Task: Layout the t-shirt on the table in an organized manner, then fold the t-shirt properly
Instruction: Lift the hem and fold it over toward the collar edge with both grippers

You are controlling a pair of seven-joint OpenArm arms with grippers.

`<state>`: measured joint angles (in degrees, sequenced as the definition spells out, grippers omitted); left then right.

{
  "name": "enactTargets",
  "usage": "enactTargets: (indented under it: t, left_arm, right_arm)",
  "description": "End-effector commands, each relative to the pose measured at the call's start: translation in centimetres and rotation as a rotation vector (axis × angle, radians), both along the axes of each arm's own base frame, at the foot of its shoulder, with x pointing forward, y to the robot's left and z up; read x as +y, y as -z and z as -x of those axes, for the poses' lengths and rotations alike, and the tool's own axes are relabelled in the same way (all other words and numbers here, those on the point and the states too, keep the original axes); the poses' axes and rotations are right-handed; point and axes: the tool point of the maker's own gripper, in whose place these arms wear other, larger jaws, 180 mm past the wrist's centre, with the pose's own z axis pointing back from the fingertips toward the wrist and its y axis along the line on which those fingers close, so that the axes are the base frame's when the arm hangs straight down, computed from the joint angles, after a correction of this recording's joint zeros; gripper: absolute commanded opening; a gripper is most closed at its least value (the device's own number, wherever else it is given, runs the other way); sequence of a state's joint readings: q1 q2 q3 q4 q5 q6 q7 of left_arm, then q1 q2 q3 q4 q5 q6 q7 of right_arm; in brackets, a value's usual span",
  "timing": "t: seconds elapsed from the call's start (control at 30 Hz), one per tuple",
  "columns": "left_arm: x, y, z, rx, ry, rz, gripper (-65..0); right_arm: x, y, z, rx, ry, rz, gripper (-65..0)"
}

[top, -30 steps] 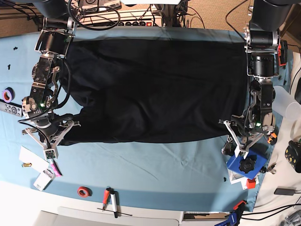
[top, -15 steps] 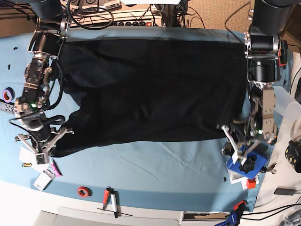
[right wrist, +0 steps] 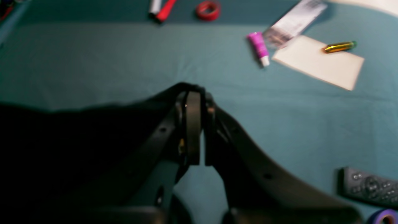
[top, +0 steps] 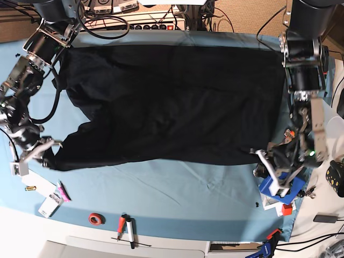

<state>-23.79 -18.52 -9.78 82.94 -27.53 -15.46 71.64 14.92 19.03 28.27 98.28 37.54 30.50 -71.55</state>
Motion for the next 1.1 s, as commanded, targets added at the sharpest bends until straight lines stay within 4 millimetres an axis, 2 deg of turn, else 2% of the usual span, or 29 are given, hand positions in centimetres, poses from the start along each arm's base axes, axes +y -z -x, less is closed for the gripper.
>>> enactTargets:
  t: [0.0, 0.13, 0.23, 0.37, 0.47, 0.6, 0.77, 0.93, 1.07]
  left_arm:
    - [0.8, -2.0, -0.6, -0.066, -0.018, -0.002, -65.0]
    - [1.5, -2.7, 1.7, -0.129, -0.035, 0.034, -65.0]
    - [1.4, -2.3, 3.8, -0.139, -0.035, 0.047, -65.0]
    - [1.6, -1.6, 6.4, -0.135, -0.038, 0.025, -65.0]
    - [2.3, -2.2, 7.7, -0.164, -0.056, 0.008, -65.0]
    - [2.9, -2.6, 8.9, -0.18, -0.078, 0.014, -65.0]
    - [2.5, -1.0, 10.6, -0.13, -0.051, 0.019, -65.0]
    - [2.6, 0.3, 12.0, -0.083, -0.052, 0.016, -65.0]
    - [2.6, 0.9, 12.7, -0.061, -0.051, 0.015, -65.0]
  right_arm:
    - [-0.2, -2.3, -0.4, -0.07, -0.019, 0.007, -65.0]
    - [0.5, -2.5, 0.4, -0.092, -0.077, -0.041, -65.0]
    - [0.9, -2.4, 1.2, -0.084, -0.12, -0.075, -65.0]
    - [1.6, -1.5, 2.7, -0.069, -0.173, -0.12, -65.0]
    - [1.4, -0.4, 4.2, -0.046, -0.173, -0.16, -65.0]
    - [0.2, -0.5, 6.1, -0.083, -0.155, -0.21, -65.0]
    - [-2.4, -0.5, 8.7, -0.114, -0.073, -0.252, -65.0]
    - [-4.3, 0.6, 11.3, -0.086, -0.006, -0.256, -65.0]
    - [-4.7, 1.8, 12.8, -0.04, 0.017, -0.253, -65.0]
